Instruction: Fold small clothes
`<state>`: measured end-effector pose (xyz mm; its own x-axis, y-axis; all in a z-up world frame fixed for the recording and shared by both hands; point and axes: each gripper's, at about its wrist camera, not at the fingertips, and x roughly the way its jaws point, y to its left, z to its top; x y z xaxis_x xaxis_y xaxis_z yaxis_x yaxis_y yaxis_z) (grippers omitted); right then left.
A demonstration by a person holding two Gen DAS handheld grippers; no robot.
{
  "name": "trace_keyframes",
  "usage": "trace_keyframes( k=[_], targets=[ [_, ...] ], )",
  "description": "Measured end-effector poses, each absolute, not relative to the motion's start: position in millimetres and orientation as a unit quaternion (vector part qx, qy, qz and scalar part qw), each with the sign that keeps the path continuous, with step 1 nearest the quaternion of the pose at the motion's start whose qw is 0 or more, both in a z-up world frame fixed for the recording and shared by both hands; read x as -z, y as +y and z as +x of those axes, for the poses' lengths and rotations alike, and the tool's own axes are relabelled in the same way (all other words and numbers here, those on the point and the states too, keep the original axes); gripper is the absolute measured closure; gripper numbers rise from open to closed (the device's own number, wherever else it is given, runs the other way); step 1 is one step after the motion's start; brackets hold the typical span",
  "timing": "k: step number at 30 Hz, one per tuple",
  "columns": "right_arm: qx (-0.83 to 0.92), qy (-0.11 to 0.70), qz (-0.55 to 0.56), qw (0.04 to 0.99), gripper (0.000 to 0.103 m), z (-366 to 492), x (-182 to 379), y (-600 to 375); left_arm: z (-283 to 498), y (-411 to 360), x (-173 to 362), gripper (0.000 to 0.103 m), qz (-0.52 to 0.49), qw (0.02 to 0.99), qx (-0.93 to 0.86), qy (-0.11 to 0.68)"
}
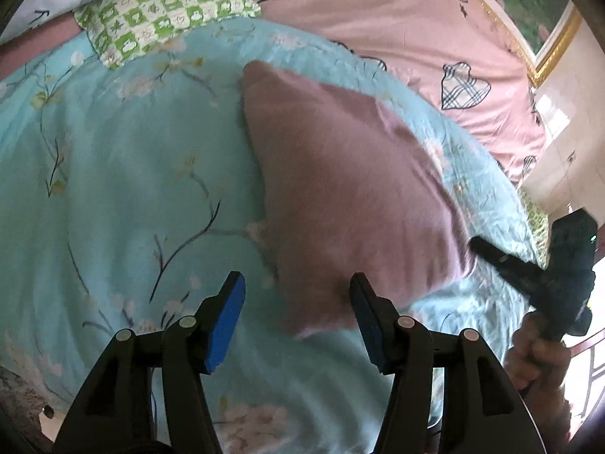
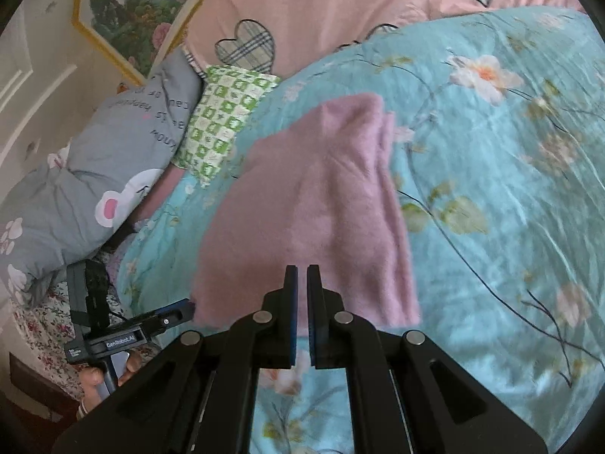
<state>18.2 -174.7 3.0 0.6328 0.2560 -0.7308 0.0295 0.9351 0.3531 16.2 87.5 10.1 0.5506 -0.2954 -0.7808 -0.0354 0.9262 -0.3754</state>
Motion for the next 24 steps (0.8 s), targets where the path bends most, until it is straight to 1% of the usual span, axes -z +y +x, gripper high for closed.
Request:
trace_keyframes(
  k=[2, 6, 10, 13, 14, 16, 20, 21, 22, 23, 24],
  targets=[
    [-0.037, 0.436, 0.143, 0.888, 0.098, 21, 2, -174, 26, 83, -6, 0.046, -0.155, 0.86, 0.064, 0.482],
    [0.02, 0.485, 0.106, 0.868, 0.098, 22, 29, -189, 33, 78, 25, 0.045, -0.124, 0.844, 0.052, 0.52],
    [0.022, 0.479, 0.119, 0.87, 0.102, 18, 33, -205, 27, 75, 27, 0.043, -0.107, 0.854, 0.054, 0.506],
    [0.021, 0.481, 0.111, 0.87, 0.102, 21, 33, -205, 24, 75, 23, 0.043, -0.105, 0.857, 0.051, 0.502],
    [0.019, 0.479, 0.109, 0.871, 0.102, 21, 31, -202, 22, 75, 21, 0.043, -0.106, 0.858, 0.049, 0.5],
    [0.009, 0.472, 0.108, 0.875, 0.098, 15, 24, -198, 15, 77, 14, 0.042, -0.107, 0.864, 0.045, 0.49],
    [-0.005, 0.454, 0.105, 0.885, 0.097, -1, 7, -190, -1, 78, 3, 0.041, -0.093, 0.875, 0.04, 0.474],
    [-0.009, 0.448, 0.107, 0.887, 0.095, -6, 2, -188, -5, 78, 1, 0.04, -0.092, 0.876, 0.043, 0.471],
    [-0.014, 0.442, 0.112, 0.89, 0.09, -11, -2, -187, -11, 77, 0, 0.039, -0.092, 0.876, 0.046, 0.471],
    [-0.017, 0.437, 0.116, 0.892, 0.077, -14, -5, -186, -15, 76, -1, 0.038, -0.093, 0.876, 0.047, 0.471],
    [-0.02, 0.429, 0.119, 0.895, 0.069, -18, -8, -185, -18, 76, -2, 0.037, -0.094, 0.876, 0.048, 0.47]
  ],
)
